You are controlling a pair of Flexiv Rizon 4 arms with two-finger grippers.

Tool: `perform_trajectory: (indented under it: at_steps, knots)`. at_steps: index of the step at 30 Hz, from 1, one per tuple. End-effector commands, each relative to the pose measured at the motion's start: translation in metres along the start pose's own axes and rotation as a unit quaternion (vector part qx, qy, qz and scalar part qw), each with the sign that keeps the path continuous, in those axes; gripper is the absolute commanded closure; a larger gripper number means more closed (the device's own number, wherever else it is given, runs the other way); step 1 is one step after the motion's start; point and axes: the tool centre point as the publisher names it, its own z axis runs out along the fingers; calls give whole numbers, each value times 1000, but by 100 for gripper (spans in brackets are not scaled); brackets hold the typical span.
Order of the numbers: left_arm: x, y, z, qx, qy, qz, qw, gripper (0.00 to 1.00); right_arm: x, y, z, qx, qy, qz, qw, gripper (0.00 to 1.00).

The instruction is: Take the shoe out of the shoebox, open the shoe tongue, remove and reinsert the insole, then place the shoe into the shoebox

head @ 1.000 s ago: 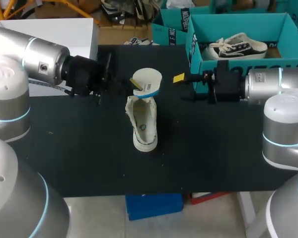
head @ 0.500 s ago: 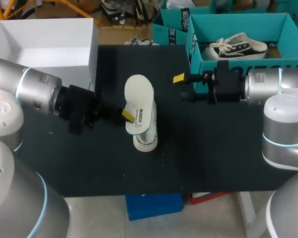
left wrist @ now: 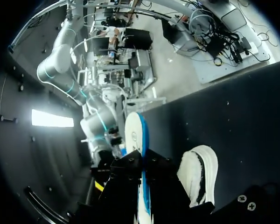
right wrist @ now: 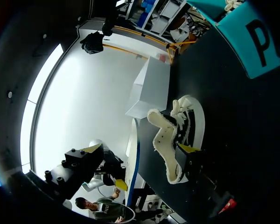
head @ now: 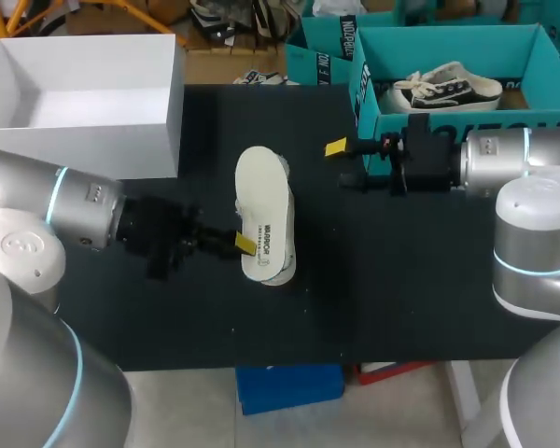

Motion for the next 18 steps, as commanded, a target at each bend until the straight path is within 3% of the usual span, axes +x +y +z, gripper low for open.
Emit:
perform_trajectory:
  at_steps: [1, 5, 18]
  knots:
    - [12, 15, 11, 3, -7, -6, 1000, 100, -1, 0, 2, -2, 0, 0, 1000, 0]
    - [15, 24, 15, 0, -11, 2, 1000, 100, -1, 0, 2, -2, 0, 0, 1000, 0]
    - [-1, 38, 26, -8, -8, 28, 1000, 100, -1, 0, 2, -2, 0, 0, 1000, 0]
